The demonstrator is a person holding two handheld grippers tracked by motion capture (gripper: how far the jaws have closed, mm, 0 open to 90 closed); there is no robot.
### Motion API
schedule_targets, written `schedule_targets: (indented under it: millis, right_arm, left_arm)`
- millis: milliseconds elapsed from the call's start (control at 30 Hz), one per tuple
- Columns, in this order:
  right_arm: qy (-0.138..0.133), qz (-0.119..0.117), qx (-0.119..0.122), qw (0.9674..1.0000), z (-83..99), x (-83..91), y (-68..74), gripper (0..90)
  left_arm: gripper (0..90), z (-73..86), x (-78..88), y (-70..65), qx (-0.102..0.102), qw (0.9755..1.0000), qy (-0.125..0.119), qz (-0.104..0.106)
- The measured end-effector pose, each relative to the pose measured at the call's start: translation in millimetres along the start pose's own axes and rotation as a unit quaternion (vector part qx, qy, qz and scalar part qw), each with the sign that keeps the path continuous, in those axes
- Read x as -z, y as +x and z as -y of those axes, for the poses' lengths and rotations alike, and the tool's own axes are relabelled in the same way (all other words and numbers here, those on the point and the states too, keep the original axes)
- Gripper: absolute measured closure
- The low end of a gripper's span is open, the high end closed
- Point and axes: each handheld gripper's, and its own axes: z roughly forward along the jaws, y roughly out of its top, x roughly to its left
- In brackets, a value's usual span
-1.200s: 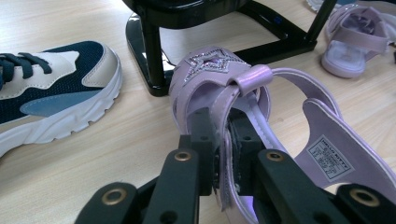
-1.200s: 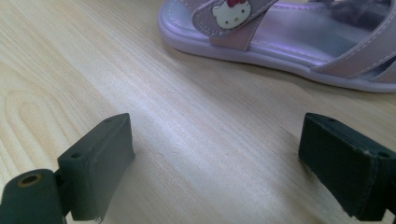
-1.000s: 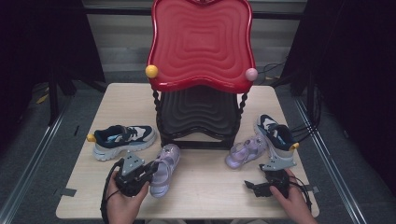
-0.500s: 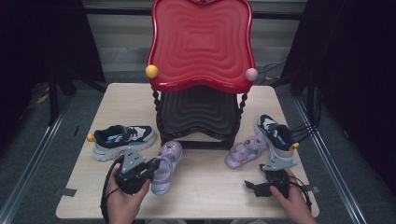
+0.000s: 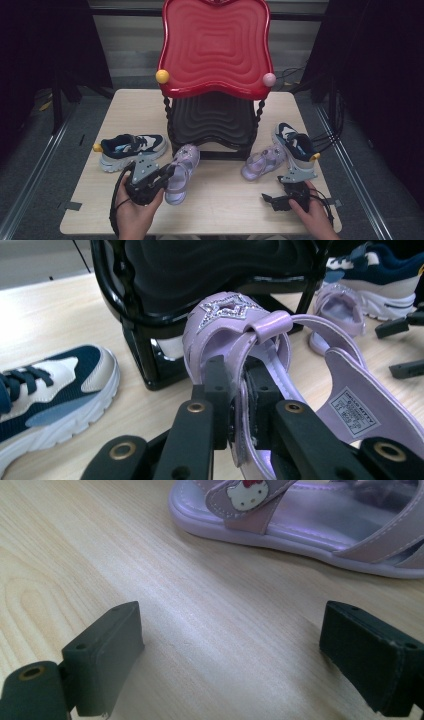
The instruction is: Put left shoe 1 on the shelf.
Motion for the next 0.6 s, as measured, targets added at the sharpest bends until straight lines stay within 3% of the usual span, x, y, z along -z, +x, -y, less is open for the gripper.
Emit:
schedule_targets:
  millis: [600]
  right_arm:
    - [0.000, 0.000, -0.001, 1.0000, 0.0, 0.0, 0.1, 9.6]
  left_arm:
    - [82.9, -18.2, -6.7, -10.0, -0.010, 0.9995, -0.031, -0.005]
